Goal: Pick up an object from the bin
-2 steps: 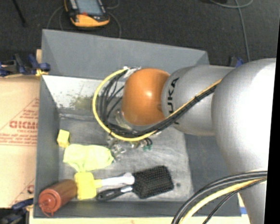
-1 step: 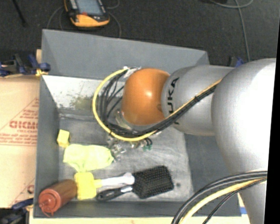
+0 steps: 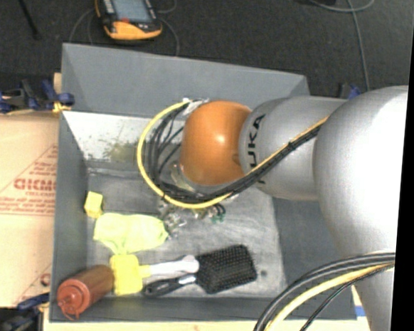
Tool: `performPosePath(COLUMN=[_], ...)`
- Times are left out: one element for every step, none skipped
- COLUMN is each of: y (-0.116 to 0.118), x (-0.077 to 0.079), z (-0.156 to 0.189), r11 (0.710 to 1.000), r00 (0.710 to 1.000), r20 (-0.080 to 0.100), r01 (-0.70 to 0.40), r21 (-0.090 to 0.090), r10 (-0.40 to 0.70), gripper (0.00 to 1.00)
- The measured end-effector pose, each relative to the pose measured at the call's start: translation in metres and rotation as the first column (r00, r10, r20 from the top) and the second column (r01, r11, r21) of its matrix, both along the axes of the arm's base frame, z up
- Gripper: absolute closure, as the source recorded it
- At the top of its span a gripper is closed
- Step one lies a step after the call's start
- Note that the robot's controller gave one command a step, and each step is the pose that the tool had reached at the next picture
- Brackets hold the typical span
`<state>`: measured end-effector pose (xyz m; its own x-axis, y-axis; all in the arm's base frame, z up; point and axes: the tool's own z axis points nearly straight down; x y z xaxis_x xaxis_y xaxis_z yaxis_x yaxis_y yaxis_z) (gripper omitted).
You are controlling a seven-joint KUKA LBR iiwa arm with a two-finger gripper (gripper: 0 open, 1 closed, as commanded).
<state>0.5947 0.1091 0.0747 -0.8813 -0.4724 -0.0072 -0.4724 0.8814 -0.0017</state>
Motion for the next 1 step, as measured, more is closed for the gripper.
performPosePath(y=[0.0061], x=[-0.0139], z=[0.1048], r11=[0.979], r00=[0.979], r20=[-0.005], r01=[-0.205], r21=[-0.001], r10=[0.205], gripper=[1.00])
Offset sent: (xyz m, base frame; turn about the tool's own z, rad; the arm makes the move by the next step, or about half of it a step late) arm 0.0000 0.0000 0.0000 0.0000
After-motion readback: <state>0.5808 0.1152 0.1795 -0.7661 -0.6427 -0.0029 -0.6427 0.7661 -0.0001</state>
